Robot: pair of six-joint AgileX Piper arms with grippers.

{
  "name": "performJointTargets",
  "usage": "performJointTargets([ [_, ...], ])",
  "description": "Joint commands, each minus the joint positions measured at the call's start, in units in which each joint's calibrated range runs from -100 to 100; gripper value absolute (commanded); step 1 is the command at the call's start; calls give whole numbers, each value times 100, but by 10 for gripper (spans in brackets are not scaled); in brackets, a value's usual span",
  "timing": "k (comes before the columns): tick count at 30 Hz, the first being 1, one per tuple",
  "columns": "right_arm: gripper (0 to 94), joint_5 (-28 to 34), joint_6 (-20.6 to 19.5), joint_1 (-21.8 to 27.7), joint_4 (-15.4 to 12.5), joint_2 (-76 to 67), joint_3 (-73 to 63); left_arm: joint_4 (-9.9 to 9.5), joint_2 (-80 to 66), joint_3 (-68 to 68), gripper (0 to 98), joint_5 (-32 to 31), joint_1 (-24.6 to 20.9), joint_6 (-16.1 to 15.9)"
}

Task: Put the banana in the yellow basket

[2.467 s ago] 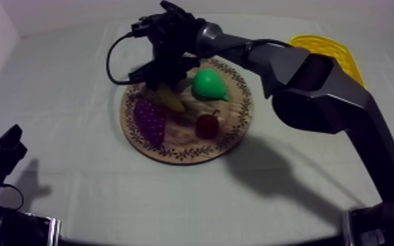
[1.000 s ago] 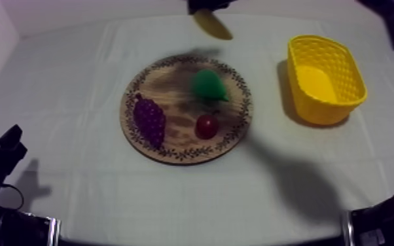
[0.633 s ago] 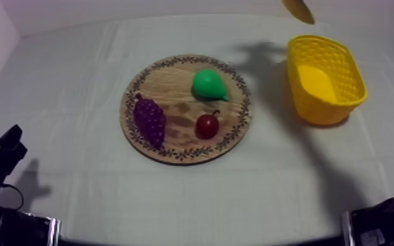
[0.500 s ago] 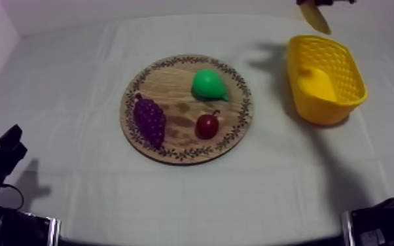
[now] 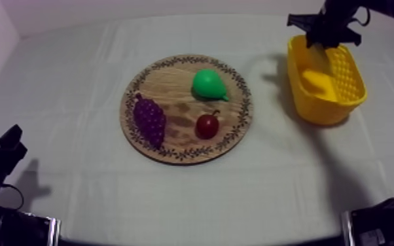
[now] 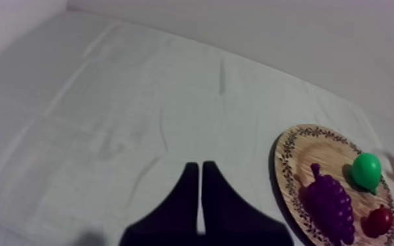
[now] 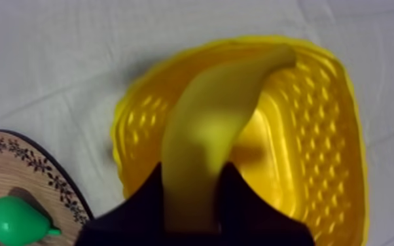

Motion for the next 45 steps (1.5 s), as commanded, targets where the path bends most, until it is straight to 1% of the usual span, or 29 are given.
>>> performJointTargets([
  [1, 21, 5, -56, 19, 49, 26, 142, -2, -3, 3, 1, 0, 0, -1],
  [18, 22, -319, -89, 207, 57, 219, 482, -2, -3, 3, 1, 0, 0, -1],
  [28, 84, -528, -187, 179, 188, 289, 656, -2, -3, 3, 1, 0, 0, -1],
  [42, 91, -811, -182, 285, 181, 866, 507, -2, -3, 3, 1, 0, 0, -1],
  [45, 131, -855, -169, 297, 173, 943, 486, -2, -3, 3, 1, 0, 0, -1],
])
